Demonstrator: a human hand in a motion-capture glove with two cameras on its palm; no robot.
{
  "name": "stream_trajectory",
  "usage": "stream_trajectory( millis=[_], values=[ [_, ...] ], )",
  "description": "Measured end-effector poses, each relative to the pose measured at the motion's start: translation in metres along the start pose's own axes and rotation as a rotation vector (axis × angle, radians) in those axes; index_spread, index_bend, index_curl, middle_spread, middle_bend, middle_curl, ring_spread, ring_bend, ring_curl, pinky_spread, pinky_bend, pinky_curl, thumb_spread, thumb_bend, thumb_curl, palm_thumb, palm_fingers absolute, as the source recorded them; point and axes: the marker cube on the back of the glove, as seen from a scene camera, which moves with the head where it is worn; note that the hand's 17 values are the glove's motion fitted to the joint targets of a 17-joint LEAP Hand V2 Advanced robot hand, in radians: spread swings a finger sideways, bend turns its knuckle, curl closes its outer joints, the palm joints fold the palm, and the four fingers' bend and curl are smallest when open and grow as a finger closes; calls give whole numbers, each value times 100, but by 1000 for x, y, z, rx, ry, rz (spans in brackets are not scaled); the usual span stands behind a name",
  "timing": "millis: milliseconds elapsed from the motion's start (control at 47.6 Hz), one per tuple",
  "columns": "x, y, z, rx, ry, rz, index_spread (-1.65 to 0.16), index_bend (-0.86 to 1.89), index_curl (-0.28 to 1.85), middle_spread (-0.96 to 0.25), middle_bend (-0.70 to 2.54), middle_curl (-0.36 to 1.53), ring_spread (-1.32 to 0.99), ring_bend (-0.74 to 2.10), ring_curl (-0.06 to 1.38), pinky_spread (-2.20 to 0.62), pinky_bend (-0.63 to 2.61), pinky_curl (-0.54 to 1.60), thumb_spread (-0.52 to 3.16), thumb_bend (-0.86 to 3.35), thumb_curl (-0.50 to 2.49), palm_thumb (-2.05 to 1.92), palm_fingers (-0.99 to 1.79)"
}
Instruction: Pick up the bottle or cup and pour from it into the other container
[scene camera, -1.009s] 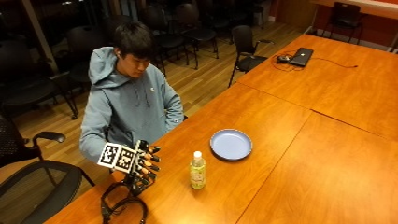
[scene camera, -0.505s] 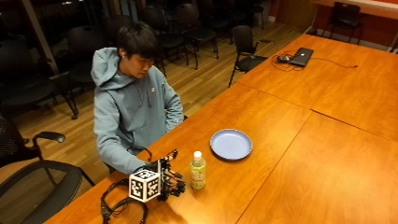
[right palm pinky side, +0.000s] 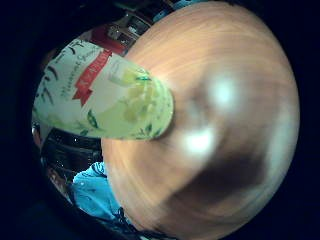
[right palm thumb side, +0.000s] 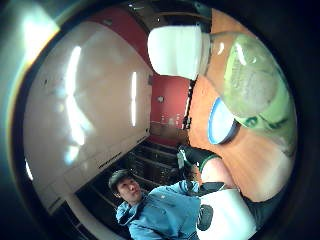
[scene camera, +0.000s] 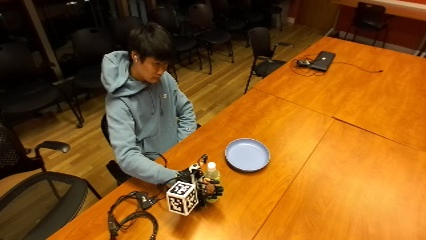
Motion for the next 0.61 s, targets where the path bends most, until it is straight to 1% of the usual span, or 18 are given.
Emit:
stream_trajectory(
  millis=[105, 210, 357, 484, 610],
  values=[
    [1, -5, 9, 53, -14, -14, -39, 14, 17, 4, 23, 32, 14, 59, 31, 24, 77, 28, 82, -2, 41, 69, 17],
    [4, -9, 14, 103, -9, -24, -37, 12, 18, 5, 28, 34, 12, 62, 31, 23, 76, 27, 80, 0, 42, 78, 36],
    [8, -13, 21, 178, -42, -26, -30, 15, 20, 4, 36, 37, 6, 60, 32, 18, 70, 27, 76, 0, 44, 88, 60],
    [5, -18, 24, 199, -74, -18, -22, 17, 25, 1, 45, 41, -2, 59, 32, 12, 56, 24, 73, 3, 47, 102, 86],
    [-1, -25, 29, 199, -61, 6, -19, 17, 29, -2, 41, 42, -8, 57, 35, 5, 51, 24, 60, 1, 53, 108, 93]
  ],
)
